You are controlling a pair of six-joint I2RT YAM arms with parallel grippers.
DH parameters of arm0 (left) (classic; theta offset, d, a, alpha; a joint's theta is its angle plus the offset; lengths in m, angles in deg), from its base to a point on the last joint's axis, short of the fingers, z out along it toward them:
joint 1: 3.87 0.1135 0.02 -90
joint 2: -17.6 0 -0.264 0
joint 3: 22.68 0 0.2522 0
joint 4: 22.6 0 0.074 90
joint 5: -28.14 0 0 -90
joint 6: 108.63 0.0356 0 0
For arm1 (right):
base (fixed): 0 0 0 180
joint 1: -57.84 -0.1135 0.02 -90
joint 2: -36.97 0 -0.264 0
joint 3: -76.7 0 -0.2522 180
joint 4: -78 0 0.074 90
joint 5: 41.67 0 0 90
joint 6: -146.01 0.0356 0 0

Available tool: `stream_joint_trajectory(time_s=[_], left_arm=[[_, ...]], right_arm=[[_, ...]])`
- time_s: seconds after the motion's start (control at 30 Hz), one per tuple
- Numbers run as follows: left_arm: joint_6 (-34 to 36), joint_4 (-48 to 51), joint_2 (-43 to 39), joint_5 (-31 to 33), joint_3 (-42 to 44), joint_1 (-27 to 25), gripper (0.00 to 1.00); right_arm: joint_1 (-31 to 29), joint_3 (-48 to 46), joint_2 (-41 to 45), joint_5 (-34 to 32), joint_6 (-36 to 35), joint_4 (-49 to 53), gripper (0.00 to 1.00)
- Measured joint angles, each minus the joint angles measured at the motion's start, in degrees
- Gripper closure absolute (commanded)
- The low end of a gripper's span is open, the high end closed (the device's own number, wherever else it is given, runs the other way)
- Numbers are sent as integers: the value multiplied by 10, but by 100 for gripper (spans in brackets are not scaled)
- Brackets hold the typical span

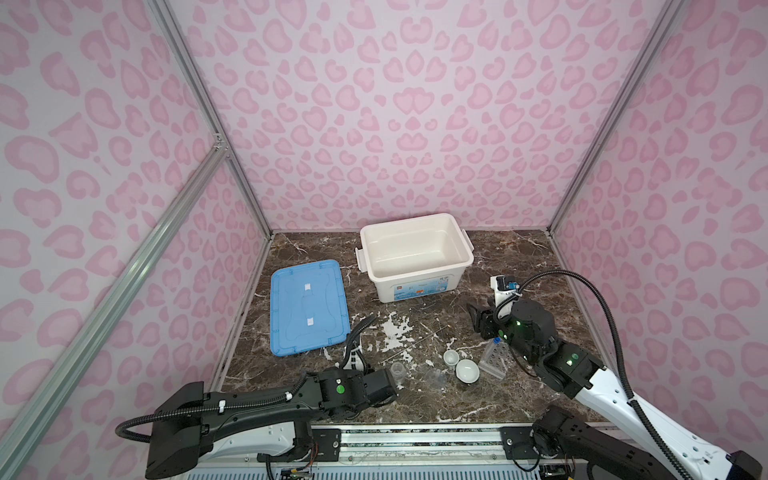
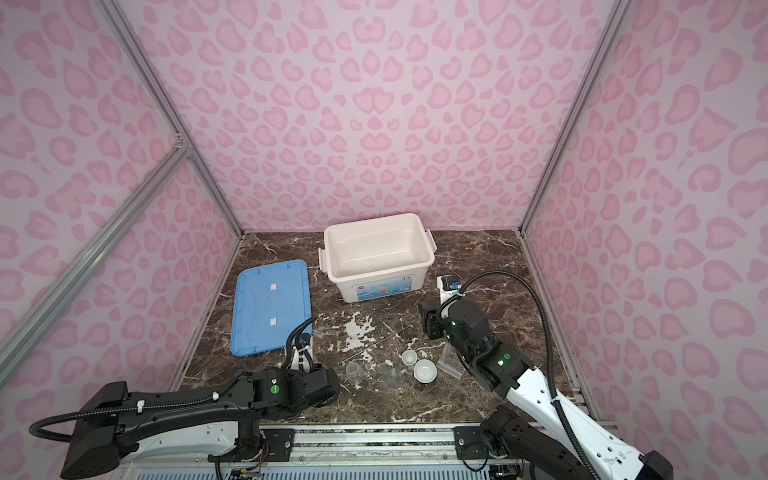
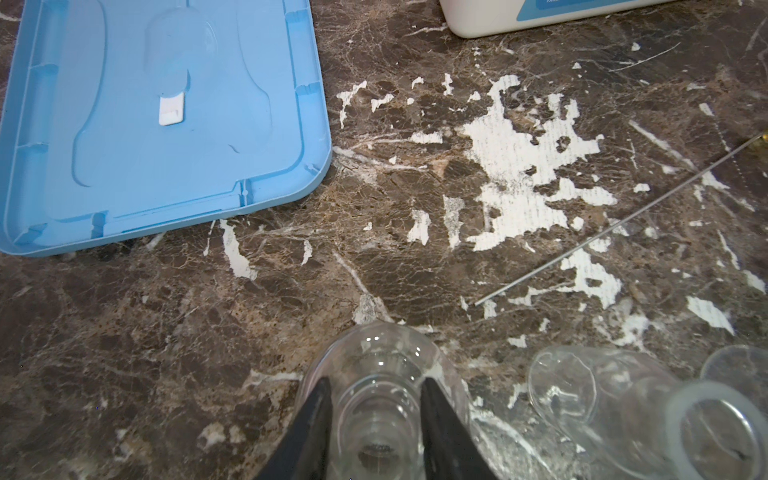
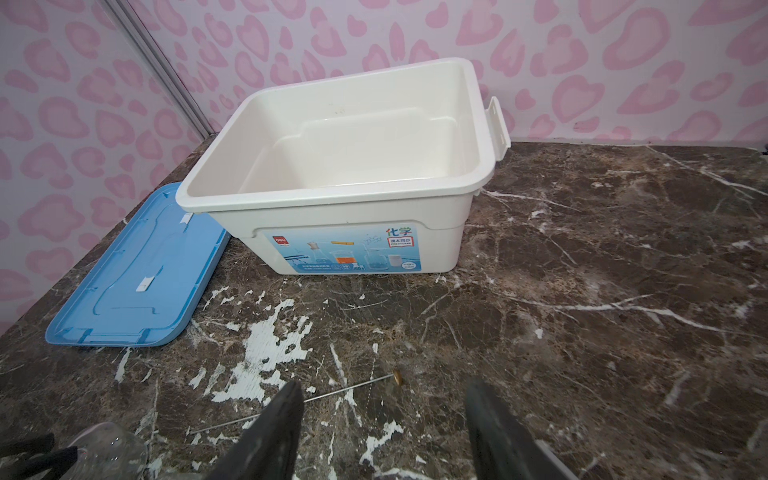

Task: Organize the chemistry lab equipment
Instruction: 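Lower the left gripper around the clear glass beaker and close on it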

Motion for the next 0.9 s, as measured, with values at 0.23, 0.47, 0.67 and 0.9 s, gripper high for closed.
stream_joint_trajectory(time_s=[0.23,0.47,0.67,0.9], left_arm=[[8,-8,10,7,0,4,78],[19,-16,15,11,0,6,83],[35,-16,10,11,-1,19,84],[85,-33,-7,16,-4,53,84]], right_arm=[[0,0,5,0,2,2,37],[0,-1,3,0,2,2,37],[0,-1,-3,-2,2,2,37],[1,0,-16,-2,1,0,37]])
